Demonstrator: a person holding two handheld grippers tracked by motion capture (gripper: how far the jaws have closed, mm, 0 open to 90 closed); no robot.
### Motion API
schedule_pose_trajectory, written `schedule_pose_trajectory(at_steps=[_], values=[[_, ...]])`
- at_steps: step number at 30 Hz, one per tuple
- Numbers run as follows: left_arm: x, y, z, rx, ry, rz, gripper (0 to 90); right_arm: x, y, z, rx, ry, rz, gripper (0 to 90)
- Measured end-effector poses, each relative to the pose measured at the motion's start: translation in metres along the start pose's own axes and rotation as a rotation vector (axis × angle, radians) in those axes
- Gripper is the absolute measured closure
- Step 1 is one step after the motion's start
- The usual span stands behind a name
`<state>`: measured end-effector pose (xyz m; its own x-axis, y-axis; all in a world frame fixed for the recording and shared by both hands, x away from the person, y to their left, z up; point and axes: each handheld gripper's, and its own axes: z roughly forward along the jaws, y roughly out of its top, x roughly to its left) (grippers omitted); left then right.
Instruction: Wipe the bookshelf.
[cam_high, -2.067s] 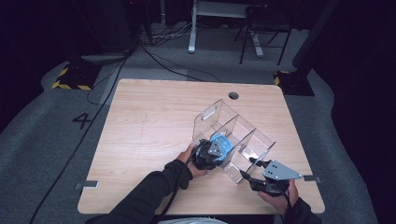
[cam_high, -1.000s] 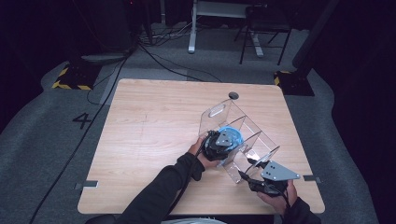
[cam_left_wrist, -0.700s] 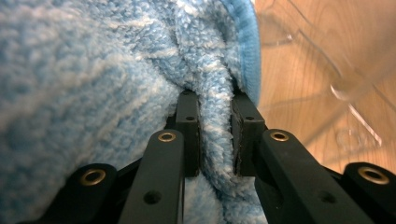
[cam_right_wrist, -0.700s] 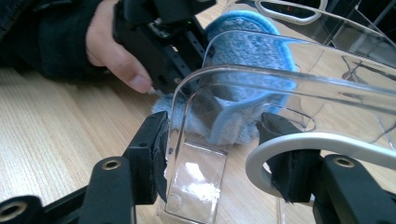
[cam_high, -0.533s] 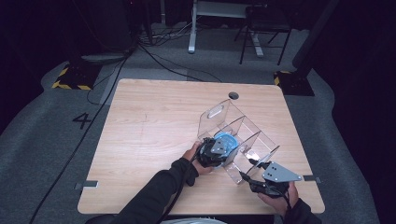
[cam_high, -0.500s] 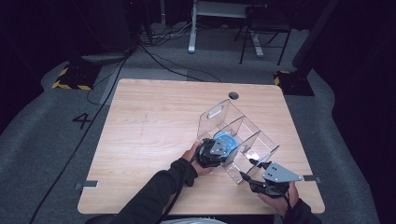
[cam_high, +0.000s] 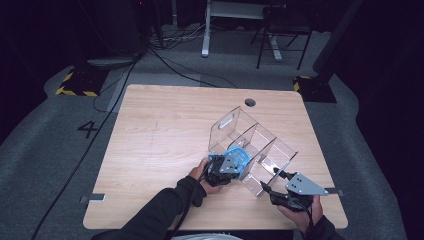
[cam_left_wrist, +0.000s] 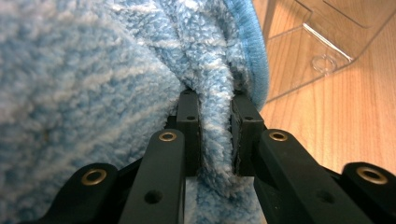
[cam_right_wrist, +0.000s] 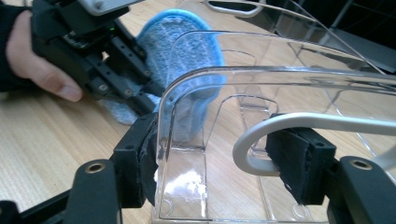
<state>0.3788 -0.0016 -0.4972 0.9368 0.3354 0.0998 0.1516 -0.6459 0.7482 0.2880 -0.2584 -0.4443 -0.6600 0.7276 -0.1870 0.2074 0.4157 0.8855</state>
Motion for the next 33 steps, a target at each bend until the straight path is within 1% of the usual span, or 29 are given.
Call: schedule_pose_trajectory(at_steps=[1,2,3,4,5,6,8,12,14,16,18,20,22,24,26,28,30,31,32,33], values=[[0.000,0.000,0.000,0.000,0.000,0.000,78.0,0.000,0.000,0.000,0.000,0.000,0.000,36.5],[-0.001,-0.002,-0.001,-0.002,-0.002,-0.011,78.0,0.000,0.000,-0.001,-0.003,-0.017,0.012,36.6],[-0.002,-0.003,-0.001,-0.005,0.000,-0.014,78.0,0.001,-0.001,-0.003,-0.011,-0.034,0.035,36.9],[-0.003,-0.003,-0.001,-0.004,0.001,-0.014,78.0,0.002,-0.002,-0.004,-0.010,-0.038,0.037,38.2],[-0.005,-0.003,-0.002,-0.001,0.006,-0.015,78.0,0.002,-0.001,-0.005,-0.012,-0.038,0.037,42.1],[-0.005,-0.003,-0.002,0.002,0.011,-0.011,78.0,0.001,-0.001,-0.005,-0.014,-0.033,0.045,44.8],[-0.006,-0.003,-0.002,0.004,0.017,-0.014,78.0,0.000,-0.001,-0.005,-0.014,-0.031,0.045,44.9],[-0.003,-0.003,-0.003,0.013,0.017,-0.021,78.0,-0.007,0.000,-0.001,-0.014,-0.015,0.052,45.5],[-0.001,-0.004,-0.004,0.018,0.022,-0.037,77.9,-0.010,0.002,0.002,-0.014,-0.008,0.053,45.8],[0.000,-0.004,-0.006,0.020,0.031,-0.043,77.8,-0.012,0.003,0.006,-0.012,-0.001,0.052,45.9],[0.001,-0.003,-0.008,0.018,0.030,-0.051,77.6,-0.015,0.006,0.011,-0.006,0.002,0.048,45.9],[0.003,-0.001,-0.011,0.008,0.020,-0.053,77.4,-0.018,0.008,0.016,-0.008,0.008,0.047,45.9],[0.008,0.003,-0.015,-0.016,0.022,-0.062,77.4,-0.020,0.010,0.021,-0.008,0.018,0.041,46.0],[0.015,0.007,-0.022,-0.060,0.024,-0.085,77.4,-0.022,0.011,0.025,-0.008,0.026,0.037,45.9],[0.023,0.015,-0.032,-0.123,0.034,-0.095,77.4,-0.022,0.014,0.029,-0.006,0.038,0.030,45.8],[0.030,0.024,-0.039,-0.161,0.048,-0.100,77.4,-0.022,0.015,0.031,-0.004,0.048,0.022,45.7],[0.036,0.033,-0.044,-0.200,0.044,-0.097,77.4,-0.022,0.015,0.032,-0.006,0.058,0.022,45.6],[0.040,0.040,-0.046,-0.221,0.050,-0.096,77.4,-0.022,0.015,0.032,-0.008,0.059,0.020,45.6],[0.042,0.044,-0.047,-0.243,0.041,-0.107,77.4,-0.021,0.015,0.032,-0.009,0.064,0.021,45.6],[0.045,0.050,-0.049,-0.276,0.034,-0.112,77.4,-0.021,0.015,0.032,-0.008,0.065,0.021,45.6]])
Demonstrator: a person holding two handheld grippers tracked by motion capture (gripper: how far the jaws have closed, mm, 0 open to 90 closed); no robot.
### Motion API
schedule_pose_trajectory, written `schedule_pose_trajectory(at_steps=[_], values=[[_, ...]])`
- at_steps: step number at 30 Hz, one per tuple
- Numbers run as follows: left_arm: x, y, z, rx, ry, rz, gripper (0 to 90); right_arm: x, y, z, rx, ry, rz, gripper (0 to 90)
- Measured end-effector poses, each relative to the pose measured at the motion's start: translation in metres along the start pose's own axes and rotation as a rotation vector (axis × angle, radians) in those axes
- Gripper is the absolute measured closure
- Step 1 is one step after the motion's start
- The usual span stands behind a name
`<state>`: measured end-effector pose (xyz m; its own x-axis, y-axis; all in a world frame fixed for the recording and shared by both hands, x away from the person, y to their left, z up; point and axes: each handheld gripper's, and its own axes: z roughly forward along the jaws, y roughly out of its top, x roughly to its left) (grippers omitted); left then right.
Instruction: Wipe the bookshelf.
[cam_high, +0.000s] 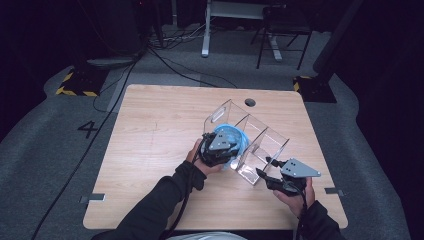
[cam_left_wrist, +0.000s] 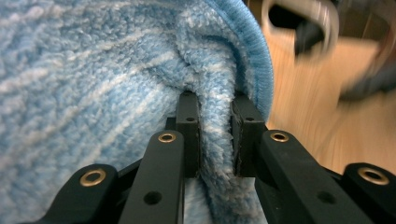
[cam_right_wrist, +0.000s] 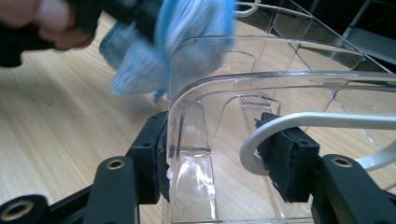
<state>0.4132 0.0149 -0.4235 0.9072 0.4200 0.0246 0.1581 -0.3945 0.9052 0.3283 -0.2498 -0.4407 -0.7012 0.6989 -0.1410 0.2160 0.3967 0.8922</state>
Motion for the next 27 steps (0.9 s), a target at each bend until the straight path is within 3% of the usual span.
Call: schedule_pose_trajectory(at_steps=[3,4,7,9,12,14,16,18,21,24,27], values=[[0.002,0.013,0.010,-0.005,-0.023,0.007,77.4,0.001,0.000,0.000,-0.002,0.002,-0.005,45.5],[0.003,0.014,0.018,0.008,-0.018,-0.003,77.4,0.001,-0.001,0.000,-0.006,0.002,-0.005,45.5],[0.008,0.011,0.022,-0.002,-0.035,-0.052,77.4,0.001,-0.001,0.000,-0.009,0.003,-0.006,45.5],[0.012,0.004,0.027,0.024,-0.029,-0.080,77.6,0.001,-0.002,-0.001,-0.011,0.004,-0.006,45.5],[0.004,-0.005,0.038,0.097,0.017,-0.034,77.8,0.001,-0.002,-0.001,-0.011,0.004,-0.011,45.4],[0.003,-0.012,0.040,0.099,0.021,-0.043,77.9,0.001,-0.002,-0.001,-0.010,0.002,-0.013,45.3],[0.001,-0.015,0.042,0.114,0.034,-0.022,78.0,0.001,-0.002,0.000,-0.008,0.003,-0.012,45.3],[-0.002,-0.024,0.047,0.150,0.046,-0.019,78.0,0.001,-0.002,0.000,-0.010,0.003,-0.014,45.3],[-0.003,-0.040,0.054,0.184,0.036,-0.039,78.1,0.002,-0.002,0.001,-0.012,0.001,-0.013,45.2],[-0.002,-0.045,0.055,0.190,0.021,-0.044,78.1,0.002,-0.002,0.000,-0.009,0.002,-0.014,45.2],[-0.004,-0.046,0.050,0.251,0.008,0.012,78.1,0.002,-0.002,0.000,-0.008,0.009,-0.017,45.1]])
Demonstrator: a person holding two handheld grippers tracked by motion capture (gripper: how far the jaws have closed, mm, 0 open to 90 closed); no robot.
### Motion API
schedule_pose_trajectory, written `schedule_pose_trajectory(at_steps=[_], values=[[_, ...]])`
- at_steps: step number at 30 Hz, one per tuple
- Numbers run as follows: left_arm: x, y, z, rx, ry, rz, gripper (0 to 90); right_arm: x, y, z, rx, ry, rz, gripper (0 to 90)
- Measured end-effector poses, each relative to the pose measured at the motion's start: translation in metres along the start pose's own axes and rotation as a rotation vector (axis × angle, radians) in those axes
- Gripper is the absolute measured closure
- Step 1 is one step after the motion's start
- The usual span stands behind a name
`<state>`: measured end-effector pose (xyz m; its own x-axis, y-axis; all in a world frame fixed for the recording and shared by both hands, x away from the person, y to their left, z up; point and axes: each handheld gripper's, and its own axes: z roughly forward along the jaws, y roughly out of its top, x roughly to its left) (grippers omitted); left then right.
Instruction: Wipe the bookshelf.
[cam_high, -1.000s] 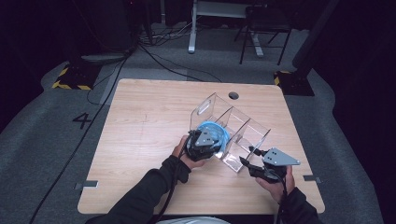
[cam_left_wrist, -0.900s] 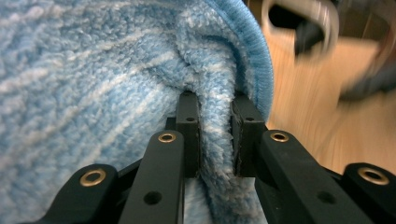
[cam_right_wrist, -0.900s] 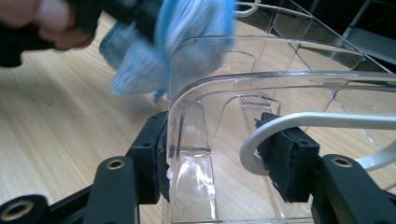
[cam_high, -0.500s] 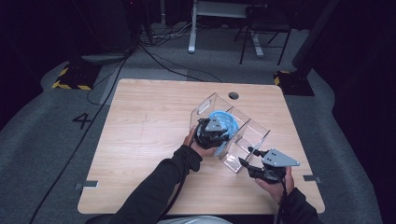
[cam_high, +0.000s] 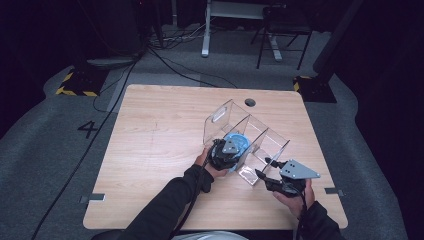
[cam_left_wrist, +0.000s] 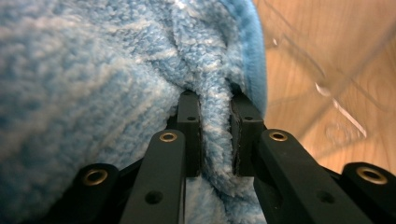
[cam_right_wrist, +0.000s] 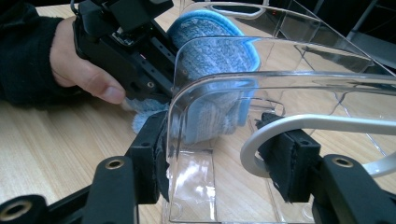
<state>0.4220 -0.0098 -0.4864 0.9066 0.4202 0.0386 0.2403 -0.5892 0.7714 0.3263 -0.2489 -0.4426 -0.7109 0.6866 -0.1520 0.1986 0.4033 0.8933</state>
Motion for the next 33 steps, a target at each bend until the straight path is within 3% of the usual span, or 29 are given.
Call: schedule_pose_trajectory(at_steps=[4,7,10,14,17,20,23,27,28,31,33], values=[[-0.004,-0.008,-0.011,0.041,-0.027,0.026,78.0,-0.001,0.000,-0.001,-0.001,0.015,-0.006,45.2],[-0.009,-0.019,-0.018,0.059,-0.015,0.057,77.9,0.000,-0.001,-0.002,-0.002,0.008,-0.007,44.6],[-0.008,-0.026,-0.021,0.042,-0.016,0.018,77.9,0.002,-0.001,-0.004,0.007,-0.004,-0.025,43.4],[-0.011,-0.024,-0.021,0.058,0.007,0.050,77.8,0.003,-0.005,-0.015,0.001,-0.021,-0.022,39.4],[-0.009,-0.025,-0.024,0.046,0.002,0.034,77.6,0.001,-0.009,-0.019,0.013,-0.004,0.002,42.3],[-0.008,-0.022,-0.032,0.003,-0.030,0.028,77.1,0.003,-0.006,-0.021,-0.032,-0.010,-0.026,44.4],[-0.008,-0.014,-0.046,-0.055,-0.043,0.023,76.9,0.004,-0.004,-0.019,-0.024,-0.004,-0.018,43.3],[-0.011,0.003,-0.075,-0.183,-0.043,0.017,76.8,0.006,-0.003,-0.014,-0.017,-0.010,-0.022,42.3],[-0.011,0.003,-0.075,-0.183,-0.043,0.017,76.9,0.006,-0.003,-0.013,-0.016,-0.013,-0.017,43.2],[-0.020,0.019,-0.100,-0.303,-0.079,0.033,76.8,0.004,-0.002,-0.011,-0.021,-0.012,-0.004,44.7],[-0.023,0.024,-0.103,-0.318,-0.086,0.031,76.8,0.004,-0.002,-0.011,-0.023,-0.009,-0.002,44.8]])
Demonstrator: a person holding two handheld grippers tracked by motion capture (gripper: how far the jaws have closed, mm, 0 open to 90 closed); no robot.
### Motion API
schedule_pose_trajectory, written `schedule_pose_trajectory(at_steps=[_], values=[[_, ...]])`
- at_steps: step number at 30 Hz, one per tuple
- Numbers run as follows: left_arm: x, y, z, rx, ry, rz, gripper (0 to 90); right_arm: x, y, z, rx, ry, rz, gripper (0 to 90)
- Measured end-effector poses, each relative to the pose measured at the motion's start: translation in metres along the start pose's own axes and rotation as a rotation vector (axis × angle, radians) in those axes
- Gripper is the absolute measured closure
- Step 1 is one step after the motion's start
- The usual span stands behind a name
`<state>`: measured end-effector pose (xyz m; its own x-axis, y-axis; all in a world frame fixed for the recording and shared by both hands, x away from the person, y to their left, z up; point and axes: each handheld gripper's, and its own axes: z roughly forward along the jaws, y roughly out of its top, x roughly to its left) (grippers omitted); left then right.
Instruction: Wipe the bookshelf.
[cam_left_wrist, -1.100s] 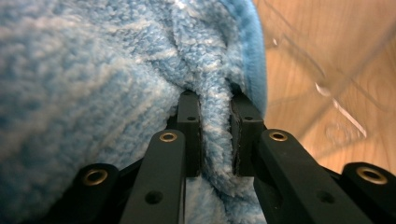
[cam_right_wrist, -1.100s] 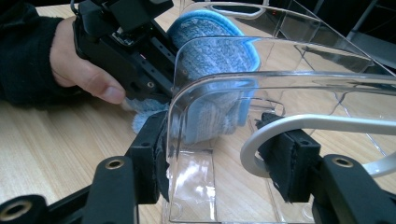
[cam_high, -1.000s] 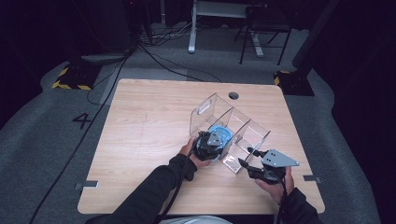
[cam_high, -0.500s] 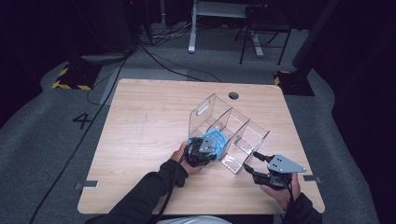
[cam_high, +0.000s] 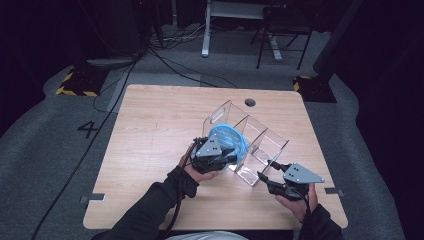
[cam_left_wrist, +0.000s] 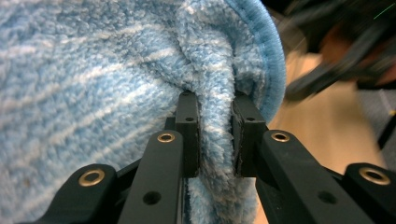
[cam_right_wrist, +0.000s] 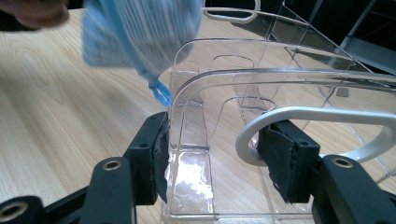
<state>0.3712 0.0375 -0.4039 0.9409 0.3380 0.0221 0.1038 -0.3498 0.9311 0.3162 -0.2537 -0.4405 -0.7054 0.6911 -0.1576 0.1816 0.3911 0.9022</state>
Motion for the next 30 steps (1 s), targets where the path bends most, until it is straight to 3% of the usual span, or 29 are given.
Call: schedule_pose_trajectory(at_steps=[3,7,11,16,19,22,23,25,26,27,28,29,30], values=[[-0.011,0.010,0.007,-0.017,-0.032,0.015,76.8,0.002,0.001,0.002,0.003,0.010,-0.004,44.8],[-0.019,0.014,0.029,0.023,-0.040,0.023,76.7,0.005,0.002,0.005,0.003,0.024,-0.013,45.1],[-0.018,0.010,0.049,0.059,-0.031,0.000,76.9,0.004,0.002,0.005,0.004,0.027,-0.014,45.1],[-0.020,0.004,0.063,0.107,0.003,0.020,77.3,0.006,0.001,0.004,0.000,0.018,-0.017,45.1],[-0.027,-0.003,0.075,0.156,0.041,0.061,77.7,0.007,0.001,0.004,-0.002,0.009,-0.021,45.1],[-0.027,-0.008,0.076,0.161,0.037,0.053,77.8,0.008,0.001,0.004,-0.002,0.005,-0.022,45.0],[-0.029,-0.015,0.080,0.197,0.038,0.065,78.0,0.008,0.001,0.004,0.000,0.002,-0.026,44.9],[-0.030,-0.020,0.083,0.220,0.036,0.064,78.0,0.008,0.000,0.004,-0.001,0.001,-0.024,44.9],[-0.029,-0.033,0.091,0.273,0.014,0.048,78.0,0.008,0.001,0.004,0.000,0.002,-0.025,44.8],[-0.029,-0.033,0.091,0.273,0.014,0.048,78.0,0.008,0.001,0.004,0.000,0.002,-0.025,44.8],[-0.028,-0.043,0.099,0.315,0.005,0.042,78.0,0.007,0.001,0.004,0.003,0.003,-0.026,44.8],[-0.028,-0.054,0.105,0.331,-0.003,0.028,78.0,0.007,0.001,0.005,0.007,0.000,-0.020,44.8],[-0.027,-0.057,0.106,0.309,-0.007,0.022,77.9,0.007,0.001,0.005,0.008,-0.004,-0.018,44.8]])
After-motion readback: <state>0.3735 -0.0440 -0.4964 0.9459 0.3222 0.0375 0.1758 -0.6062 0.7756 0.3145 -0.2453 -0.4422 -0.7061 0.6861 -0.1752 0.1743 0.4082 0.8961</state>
